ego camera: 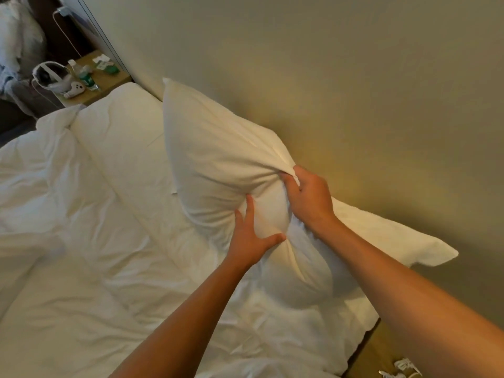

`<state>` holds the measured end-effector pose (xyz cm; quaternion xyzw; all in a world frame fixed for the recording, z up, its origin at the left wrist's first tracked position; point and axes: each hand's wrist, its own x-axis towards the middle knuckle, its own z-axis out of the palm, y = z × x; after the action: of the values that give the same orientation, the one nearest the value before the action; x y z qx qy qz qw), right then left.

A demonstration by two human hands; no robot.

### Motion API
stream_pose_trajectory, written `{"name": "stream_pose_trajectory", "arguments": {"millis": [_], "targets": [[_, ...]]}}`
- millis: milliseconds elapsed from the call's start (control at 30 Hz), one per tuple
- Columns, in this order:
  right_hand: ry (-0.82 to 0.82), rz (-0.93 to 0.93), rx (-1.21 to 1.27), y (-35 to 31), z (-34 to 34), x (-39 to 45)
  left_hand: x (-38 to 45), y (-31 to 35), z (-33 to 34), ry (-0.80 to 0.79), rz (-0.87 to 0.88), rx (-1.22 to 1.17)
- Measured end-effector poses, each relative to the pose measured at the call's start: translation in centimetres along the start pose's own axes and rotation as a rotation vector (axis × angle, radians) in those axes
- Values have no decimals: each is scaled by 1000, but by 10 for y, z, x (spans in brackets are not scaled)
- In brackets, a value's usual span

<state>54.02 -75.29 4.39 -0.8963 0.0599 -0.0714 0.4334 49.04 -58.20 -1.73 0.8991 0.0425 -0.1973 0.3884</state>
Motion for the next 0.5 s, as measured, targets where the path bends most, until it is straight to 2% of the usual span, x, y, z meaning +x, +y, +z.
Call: {"name": "stream_pose_trajectory", "arguments": {"millis": [133,300,400,500], "targets": [[28,37,-317,36,-23,12,17,16,16,-119,-35,11],[-33,-38,-571,59,-20,-18,3,2,25,-37,-65,-10],[-152,-34,-569,66,-22,-30,-6,0,23,49,-44,-56],[-207,-38,-408,58,-29,-25,-6,10,18,82,-15,-41]]}}
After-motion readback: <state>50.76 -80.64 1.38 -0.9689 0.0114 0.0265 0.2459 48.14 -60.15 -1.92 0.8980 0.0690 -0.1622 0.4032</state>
